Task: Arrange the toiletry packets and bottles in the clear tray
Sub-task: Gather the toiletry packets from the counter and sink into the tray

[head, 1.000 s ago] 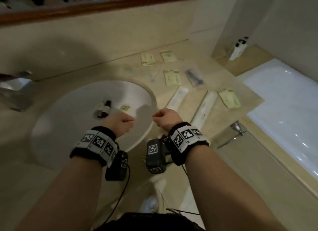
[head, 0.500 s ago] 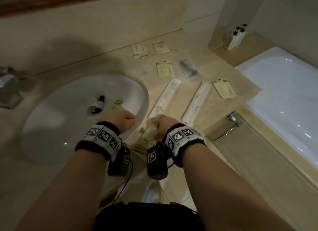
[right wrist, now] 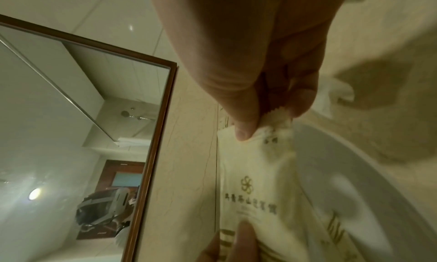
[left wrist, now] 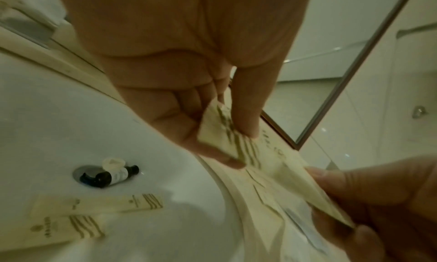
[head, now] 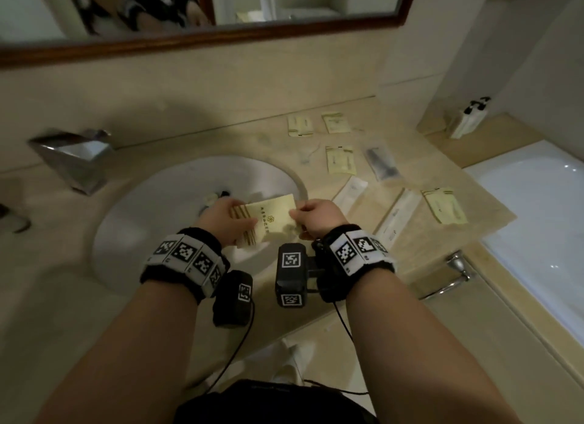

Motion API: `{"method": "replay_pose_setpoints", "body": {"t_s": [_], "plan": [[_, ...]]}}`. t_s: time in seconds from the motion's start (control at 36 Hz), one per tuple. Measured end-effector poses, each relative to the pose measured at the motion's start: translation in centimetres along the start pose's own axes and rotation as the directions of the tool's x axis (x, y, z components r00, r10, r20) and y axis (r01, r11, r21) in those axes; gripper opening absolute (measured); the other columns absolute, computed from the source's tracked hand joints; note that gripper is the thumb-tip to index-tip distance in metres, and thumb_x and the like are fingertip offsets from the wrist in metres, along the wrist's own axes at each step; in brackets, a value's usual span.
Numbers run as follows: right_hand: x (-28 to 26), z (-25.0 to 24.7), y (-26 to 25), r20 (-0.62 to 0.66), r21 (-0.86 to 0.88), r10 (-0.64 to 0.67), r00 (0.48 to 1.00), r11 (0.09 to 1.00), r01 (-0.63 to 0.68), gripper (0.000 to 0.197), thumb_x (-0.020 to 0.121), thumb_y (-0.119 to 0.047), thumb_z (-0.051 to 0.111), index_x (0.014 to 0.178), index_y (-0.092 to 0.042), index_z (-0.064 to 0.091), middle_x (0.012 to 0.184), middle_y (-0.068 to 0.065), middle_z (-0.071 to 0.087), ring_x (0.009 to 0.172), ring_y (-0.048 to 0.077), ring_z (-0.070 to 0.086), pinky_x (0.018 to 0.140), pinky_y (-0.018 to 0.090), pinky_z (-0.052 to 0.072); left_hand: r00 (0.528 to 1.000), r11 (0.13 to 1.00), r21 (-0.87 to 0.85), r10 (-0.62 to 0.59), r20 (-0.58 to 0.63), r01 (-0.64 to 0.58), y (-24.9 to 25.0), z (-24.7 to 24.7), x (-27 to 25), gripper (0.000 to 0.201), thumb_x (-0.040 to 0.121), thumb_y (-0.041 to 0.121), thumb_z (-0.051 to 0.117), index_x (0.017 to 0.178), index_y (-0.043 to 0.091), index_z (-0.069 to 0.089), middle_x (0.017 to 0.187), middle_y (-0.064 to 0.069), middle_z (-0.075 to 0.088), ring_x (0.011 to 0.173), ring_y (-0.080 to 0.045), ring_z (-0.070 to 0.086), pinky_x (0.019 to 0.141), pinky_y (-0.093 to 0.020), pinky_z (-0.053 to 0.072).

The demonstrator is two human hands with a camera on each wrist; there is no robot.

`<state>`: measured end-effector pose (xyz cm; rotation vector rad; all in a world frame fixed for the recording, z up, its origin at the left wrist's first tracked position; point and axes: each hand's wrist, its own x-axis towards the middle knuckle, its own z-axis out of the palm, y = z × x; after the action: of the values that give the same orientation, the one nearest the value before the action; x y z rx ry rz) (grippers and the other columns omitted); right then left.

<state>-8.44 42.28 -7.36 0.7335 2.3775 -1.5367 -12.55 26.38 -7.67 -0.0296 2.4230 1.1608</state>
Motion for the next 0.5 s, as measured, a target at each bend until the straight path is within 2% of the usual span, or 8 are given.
{"method": "replay_pose_setpoints", "body": {"t_s": [0.06, 0.08, 0.14, 0.19, 0.33, 0.39, 0.44, 0.5], "plan": [[-0.1, 1.0, -0.6, 0.023, 0.037, -0.022, 0.999, 0.999, 0.021, 0.029, 0.09, -0.02, 0.06, 0.112, -0.002, 0.064, 0.089, 0.009, 0.066, 0.086, 0.024, 0.059, 0.092, 0.04, 0.051, 0.995, 1.0, -0.012, 0.003, -0.1, -0.004, -0.6, -1.3, -0.1, 0.048, 0.085, 0.018, 0.066, 0.127, 0.006, 0.048, 0.115, -0.016, 0.06, 0.102, -0.031, 0.06, 0.085, -0.039, 0.053], [-0.2, 1.5, -0.9, 0.034, 0.047, -0.032, 0.999, 0.998, 0.03, 0.027, 0.09, -0.019, 0.06, 0.111, -0.001, 0.064, 0.078, 0.004, 0.062, 0.076, 0.02, 0.057, 0.083, 0.036, 0.052, 0.99, 0.999, -0.046, -0.004, -0.139, -0.003, -1.0, -2.0, -0.2, 0.049, 0.084, 0.018, 0.067, 0.127, 0.005, 0.047, 0.115, -0.016, 0.06, 0.1, -0.029, 0.06, 0.083, -0.038, 0.053], [-0.4, 2.6, -1.6, 0.061, 0.056, -0.045, 0.997, 0.998, 0.041, 0.023, 0.091, -0.017, 0.06, 0.109, -0.003, 0.063, 0.07, -0.001, 0.055, 0.061, 0.012, 0.051, 0.06, 0.023, 0.046, 0.983, 0.987, -0.162, -0.032, -0.183, 0.002, -1.9, -3.4, -0.6, 0.049, 0.084, 0.014, 0.067, 0.126, 0.004, 0.045, 0.115, -0.017, 0.06, 0.091, -0.025, 0.059, 0.068, -0.036, 0.054], [-0.7, 4.0, -2.4, 0.088, 0.045, -0.068, 0.994, 0.997, 0.064, 0.019, 0.091, -0.018, 0.059, 0.107, -0.008, 0.062, 0.073, -0.001, 0.056, 0.058, 0.007, 0.049, 0.051, 0.017, 0.037, 0.974, 0.968, -0.252, -0.062, -0.219, 0.005, -2.8, -4.8, -1.0, 0.049, 0.083, 0.012, 0.067, 0.125, 0.004, 0.042, 0.118, -0.02, 0.061, 0.086, -0.024, 0.06, 0.055, -0.028, 0.053], [-1.8, 8.3, -5.1, 0.141, 0.042, -0.122, 0.982, 0.992, 0.118, 0.005, 0.091, -0.018, 0.059, 0.095, -0.014, 0.058, 0.067, -0.005, 0.051, 0.057, 0.006, 0.046, 0.042, 0.011, 0.036, 0.944, 0.936, -0.351, -0.113, -0.31, -0.003, -5.9, -8.7, -2.4, 0.039, 0.085, 0.012, 0.065, 0.116, 0.007, 0.042, 0.12, -0.019, 0.059, 0.083, -0.021, 0.059, 0.037, -0.014, 0.05], [-2.3, 10.2, -6.2, 0.157, 0.047, -0.141, 0.977, 0.99, 0.135, 0.006, 0.091, -0.017, 0.06, 0.094, -0.016, 0.054, 0.069, -0.006, 0.051, 0.057, 0.005, 0.047, 0.042, 0.011, 0.036, 0.939, 0.918, -0.397, -0.132, -0.317, -0.005, -7.1, -10.2, -3.2, 0.033, 0.086, 0.008, 0.062, 0.112, 0.007, 0.042, 0.117, -0.019, 0.056, 0.079, -0.02, 0.057, 0.035, -0.011, 0.048], [-2.9, 12.0, -7.2, 0.171, 0.041, -0.155, 0.973, 0.988, 0.15, 0.01, 0.089, -0.016, 0.06, 0.095, -0.015, 0.052, 0.071, -0.005, 0.051, 0.057, 0.006, 0.048, 0.047, 0.014, 0.038, 0.938, 0.901, -0.434, -0.146, -0.315, -0.005, -8.1, -11.7, -4.0, 0.023, 0.088, 0.004, 0.059, 0.1, 0.01, 0.041, 0.109, -0.014, 0.051, 0.074, -0.018, 0.054, 0.035, -0.011, 0.048], [-3.8, 13.8, -8.1, 0.192, 0.019, -0.163, 0.968, 0.987, 0.162, 0.015, 0.088, -0.015, 0.061, 0.097, -0.016, 0.049, 0.074, -0.003, 0.052, 0.057, 0.007, 0.049, 0.044, 0.014, 0.038, 0.931, 0.879, -0.477, -0.161, -0.327, -0.016, -9.2, -13.3, -4.8, 0.023, 0.089, 0.002, 0.057, 0.105, 0.01, 0.044, 0.105, -0.01, 0.046, 0.075, -0.017, 0.053, 0.035, -0.011, 0.048]]}}
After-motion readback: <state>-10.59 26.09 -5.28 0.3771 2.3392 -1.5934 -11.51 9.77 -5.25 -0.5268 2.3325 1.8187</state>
